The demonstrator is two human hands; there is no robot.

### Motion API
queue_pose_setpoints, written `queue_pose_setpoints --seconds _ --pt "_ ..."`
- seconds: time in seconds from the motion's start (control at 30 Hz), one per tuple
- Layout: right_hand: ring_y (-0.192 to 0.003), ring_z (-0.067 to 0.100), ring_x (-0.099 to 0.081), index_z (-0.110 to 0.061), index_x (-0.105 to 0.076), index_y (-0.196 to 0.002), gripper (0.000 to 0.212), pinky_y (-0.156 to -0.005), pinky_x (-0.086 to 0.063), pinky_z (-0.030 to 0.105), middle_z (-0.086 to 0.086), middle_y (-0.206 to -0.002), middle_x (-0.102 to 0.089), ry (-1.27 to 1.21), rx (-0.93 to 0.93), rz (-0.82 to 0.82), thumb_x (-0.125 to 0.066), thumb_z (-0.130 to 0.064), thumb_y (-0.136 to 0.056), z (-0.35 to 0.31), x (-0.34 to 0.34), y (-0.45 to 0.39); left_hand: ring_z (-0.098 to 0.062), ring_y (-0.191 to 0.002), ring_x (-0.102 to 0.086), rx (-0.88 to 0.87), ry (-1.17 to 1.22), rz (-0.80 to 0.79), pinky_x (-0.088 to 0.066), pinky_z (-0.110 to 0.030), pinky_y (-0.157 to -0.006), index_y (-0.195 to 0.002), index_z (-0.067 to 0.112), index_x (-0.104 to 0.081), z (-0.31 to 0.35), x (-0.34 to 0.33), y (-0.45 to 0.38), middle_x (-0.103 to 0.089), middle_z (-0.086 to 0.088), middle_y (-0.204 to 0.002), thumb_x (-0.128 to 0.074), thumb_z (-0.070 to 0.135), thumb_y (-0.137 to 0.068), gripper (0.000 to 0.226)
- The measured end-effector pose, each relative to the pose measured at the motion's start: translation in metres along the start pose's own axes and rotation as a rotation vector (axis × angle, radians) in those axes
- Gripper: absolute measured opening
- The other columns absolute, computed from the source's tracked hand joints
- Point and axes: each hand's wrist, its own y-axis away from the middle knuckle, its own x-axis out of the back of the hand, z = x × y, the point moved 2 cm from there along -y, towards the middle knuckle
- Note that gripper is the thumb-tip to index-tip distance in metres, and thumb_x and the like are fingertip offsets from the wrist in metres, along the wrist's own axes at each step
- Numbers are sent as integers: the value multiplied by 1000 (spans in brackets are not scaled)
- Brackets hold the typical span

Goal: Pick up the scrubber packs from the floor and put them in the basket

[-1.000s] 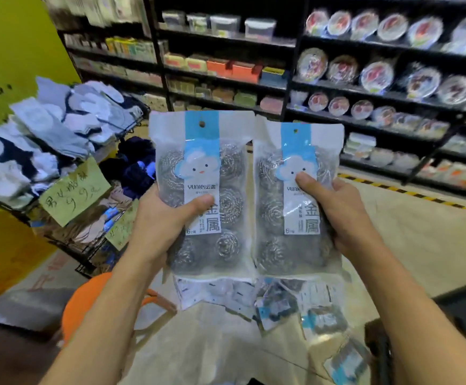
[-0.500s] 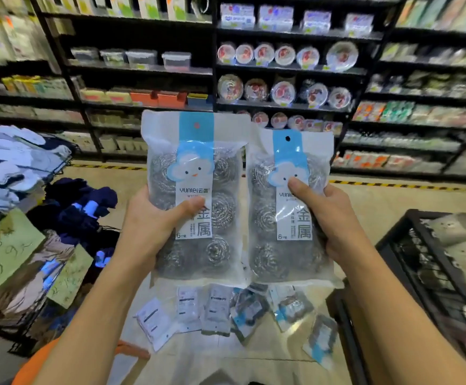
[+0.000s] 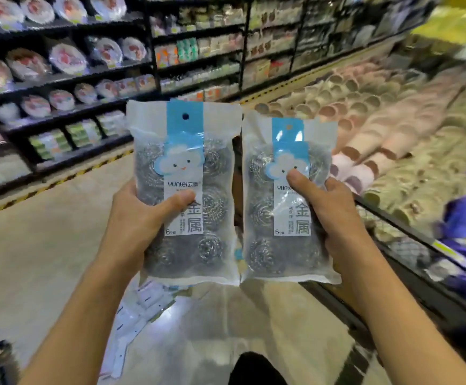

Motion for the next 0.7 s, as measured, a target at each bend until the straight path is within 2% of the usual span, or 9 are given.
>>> queue_pose_setpoints --seconds 0.03,0.1,0.2,0.3,0.37,0.47,0.6,0.7 --pt "-78 16 -79 -21 -71 -100 11 -65 -60 29 -3 -86 -81 -11 9 68 -77 -24 -92 0 25 13 -17 -79 -79 -4 -10 -69 -62 -32 -66 -107 21 -72 -1 -21 4 -81 4 -90 -86 15 -77 34" --pt "-78 16 -79 -19 -71 -102 14 -63 -61 28 -3 -87 -82 -26 6 205 -77 -25 -91 0 76 43 -14 -77 -79 -17 -21 -204 -61 -27 -62 -104 22 -71 0 -67 17 -81 7 -86 -86 14 -77 31" --pt "-85 20 -80 -13 -71 -116 31 -71 -64 35 2 -97 -82 -39 13 428 -78 -28 -90 1 156 97 -11 -74 -78 -37 -30 -419 -60 -22 -59 -97 22 -71 3 -145 48 -80 10 -82 -86 11 -78 27" --pt "-94 22 -79 -15 -73 -121 32 -79 -62 36 4 -105 -81 -70 41 631 -76 -27 -91 6 233 163 -10 -78 -78 -66 -45 -646 -60 -21 -62 -99 21 -72 7 -225 95 -81 10 -86 -86 10 -77 29" --pt "-96 22 -79 -15 -72 -121 32 -79 -62 35 4 -106 -81 -93 46 768 -76 -27 -91 9 280 213 -9 -78 -78 -73 -55 -778 -59 -22 -62 -104 21 -72 8 -277 137 -81 10 -88 -87 15 -75 33" --pt "-91 19 -79 -14 -73 -119 29 -72 -62 29 2 -101 -82 -132 50 966 -76 -25 -92 16 346 294 -10 -80 -78 -73 -81 -977 -60 -26 -65 -105 23 -72 2 -349 212 -81 8 -90 -88 18 -75 34" --pt "-92 21 -79 -14 -72 -117 31 -76 -63 34 3 -101 -82 -159 43 1226 -77 -28 -91 26 419 410 -10 -79 -78 -25 -63 -1221 -61 -25 -62 -105 25 -69 -9 -430 336 -81 10 -88 -87 14 -78 34" --pt "-88 20 -80 -15 -72 -116 32 -74 -64 34 2 -98 -82 -181 28 1415 -79 -31 -89 33 457 495 -18 -88 -79 -7 -60 -1380 -62 -37 -77 -109 22 -72 -18 -474 426 -81 3 -97 -87 12 -77 36"
